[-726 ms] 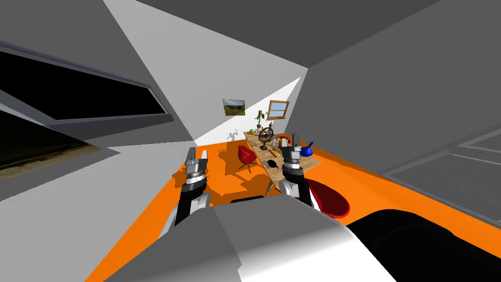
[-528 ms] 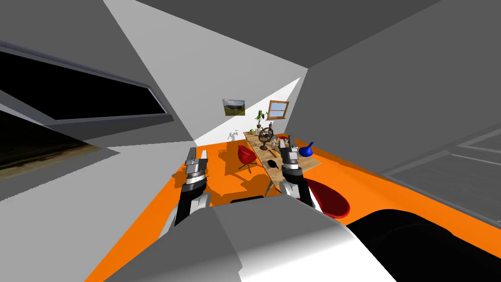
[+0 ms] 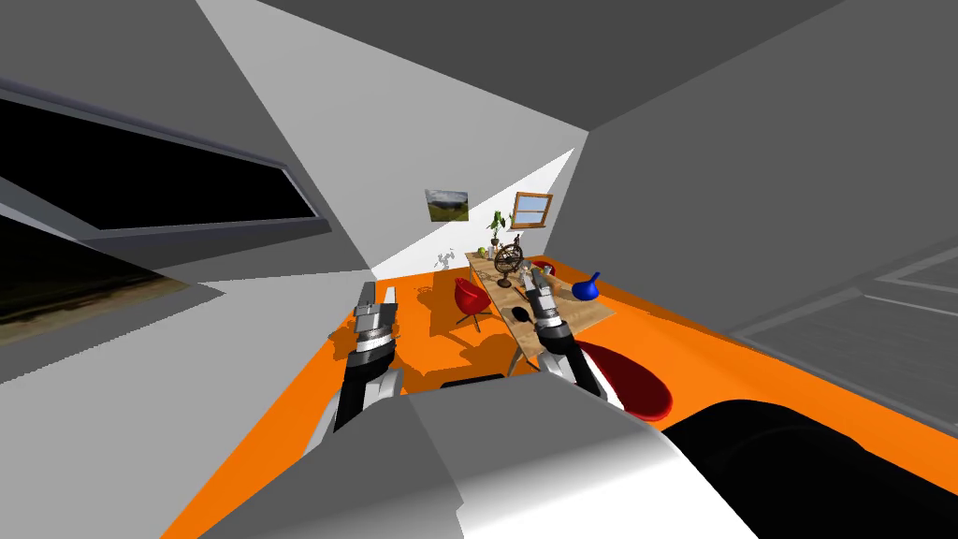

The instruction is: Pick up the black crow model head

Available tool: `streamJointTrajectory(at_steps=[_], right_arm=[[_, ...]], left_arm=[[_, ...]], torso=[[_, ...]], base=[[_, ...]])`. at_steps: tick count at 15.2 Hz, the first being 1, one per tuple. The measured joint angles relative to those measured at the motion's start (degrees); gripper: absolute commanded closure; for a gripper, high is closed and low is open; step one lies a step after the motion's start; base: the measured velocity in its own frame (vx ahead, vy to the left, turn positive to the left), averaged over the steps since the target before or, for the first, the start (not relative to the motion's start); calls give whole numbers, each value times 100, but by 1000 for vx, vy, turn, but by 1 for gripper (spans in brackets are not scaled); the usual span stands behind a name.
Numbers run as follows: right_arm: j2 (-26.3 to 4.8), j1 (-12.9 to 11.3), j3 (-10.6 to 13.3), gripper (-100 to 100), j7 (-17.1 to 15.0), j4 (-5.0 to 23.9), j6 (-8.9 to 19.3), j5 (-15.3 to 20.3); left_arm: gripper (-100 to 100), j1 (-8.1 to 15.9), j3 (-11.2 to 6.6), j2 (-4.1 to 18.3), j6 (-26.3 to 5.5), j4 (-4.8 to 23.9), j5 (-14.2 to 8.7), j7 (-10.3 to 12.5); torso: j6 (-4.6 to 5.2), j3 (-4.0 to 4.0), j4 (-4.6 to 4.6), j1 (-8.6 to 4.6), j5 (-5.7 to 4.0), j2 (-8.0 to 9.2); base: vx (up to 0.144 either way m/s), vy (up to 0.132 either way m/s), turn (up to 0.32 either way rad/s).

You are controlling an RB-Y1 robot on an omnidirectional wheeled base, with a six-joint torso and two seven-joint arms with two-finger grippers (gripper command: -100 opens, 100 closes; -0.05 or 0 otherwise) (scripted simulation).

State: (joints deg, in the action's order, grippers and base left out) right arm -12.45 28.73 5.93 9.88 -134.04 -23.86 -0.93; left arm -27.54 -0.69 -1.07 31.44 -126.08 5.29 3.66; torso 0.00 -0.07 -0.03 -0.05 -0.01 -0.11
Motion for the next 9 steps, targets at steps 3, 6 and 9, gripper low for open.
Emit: streamJointTrajectory(at_steps=[3,6,9], right_arm=[[-332,47,129,-100,22,110,182,61],[-664,142,259,-100,43,231,317,119],[-1011,222,408,-100,62,379,508,189]], left_arm=[[0,0,0,0,0,0,0,0],[0,0,0,0,0,0,0,0],[0,0,0,0,0,0,0,0]], torso=[[0,-1,0,1,0,-1],[0,-3,-1,2,0,-5],[0,-3,-1,4,1,-6]], base=[[29,-1,0],[39,-1,0],[39,4,3]])
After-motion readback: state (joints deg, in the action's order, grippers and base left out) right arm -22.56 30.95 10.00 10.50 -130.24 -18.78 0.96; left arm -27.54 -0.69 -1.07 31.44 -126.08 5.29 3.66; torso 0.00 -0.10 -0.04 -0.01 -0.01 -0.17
